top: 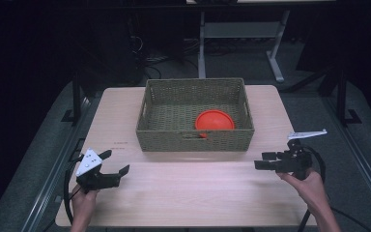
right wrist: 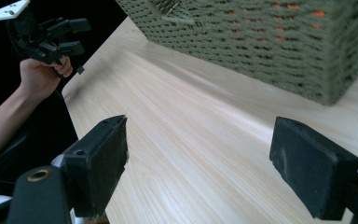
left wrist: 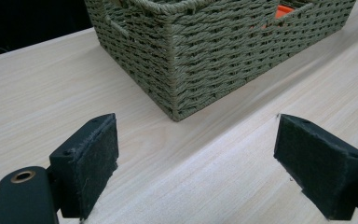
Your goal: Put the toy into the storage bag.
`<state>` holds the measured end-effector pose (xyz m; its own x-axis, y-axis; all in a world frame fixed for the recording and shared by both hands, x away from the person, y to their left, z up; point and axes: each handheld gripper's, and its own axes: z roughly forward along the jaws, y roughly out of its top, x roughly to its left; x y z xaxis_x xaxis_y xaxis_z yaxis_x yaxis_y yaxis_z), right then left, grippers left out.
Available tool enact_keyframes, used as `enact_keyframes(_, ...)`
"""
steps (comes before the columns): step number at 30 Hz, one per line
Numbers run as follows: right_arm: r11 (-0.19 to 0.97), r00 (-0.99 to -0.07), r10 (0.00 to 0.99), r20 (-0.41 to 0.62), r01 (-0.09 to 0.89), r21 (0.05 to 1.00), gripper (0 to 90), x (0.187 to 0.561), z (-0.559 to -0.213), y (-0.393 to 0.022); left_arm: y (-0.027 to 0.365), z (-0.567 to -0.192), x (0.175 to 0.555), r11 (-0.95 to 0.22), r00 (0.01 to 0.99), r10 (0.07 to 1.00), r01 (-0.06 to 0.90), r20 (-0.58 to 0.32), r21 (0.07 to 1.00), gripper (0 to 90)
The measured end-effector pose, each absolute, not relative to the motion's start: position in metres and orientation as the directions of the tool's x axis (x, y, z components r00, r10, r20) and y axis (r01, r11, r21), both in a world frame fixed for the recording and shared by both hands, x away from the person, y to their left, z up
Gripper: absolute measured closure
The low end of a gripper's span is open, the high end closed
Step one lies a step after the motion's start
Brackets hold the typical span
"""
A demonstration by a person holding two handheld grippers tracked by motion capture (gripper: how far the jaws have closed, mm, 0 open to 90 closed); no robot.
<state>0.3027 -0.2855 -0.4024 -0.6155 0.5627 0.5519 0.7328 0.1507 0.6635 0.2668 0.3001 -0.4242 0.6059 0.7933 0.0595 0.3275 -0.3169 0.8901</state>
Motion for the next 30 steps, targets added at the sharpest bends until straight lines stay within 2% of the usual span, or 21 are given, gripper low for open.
enact_keyframes(15,0.096,-0.560,0.598,0.574,0.760,0.643,18.2,0.275,-0.428,-0.313,0.299,-0.424,0.266,-0.331,0.611,0.788,0.324,0.071,0.886,13.1)
enact_keyframes(24,0.127,-0.557,0.643,0.526,0.755,0.644,17.8,0.259,-0.442,-0.315,0.300,-0.423,0.265,-0.319,0.595,0.802,0.338,0.062,0.886,13.1)
enact_keyframes(30,0.139,-0.576,0.664,0.477,0.722,0.678,17.8,0.246,-0.448,-0.312,0.296,-0.424,0.266,-0.334,0.603,0.795,0.344,0.066,0.877,13.1)
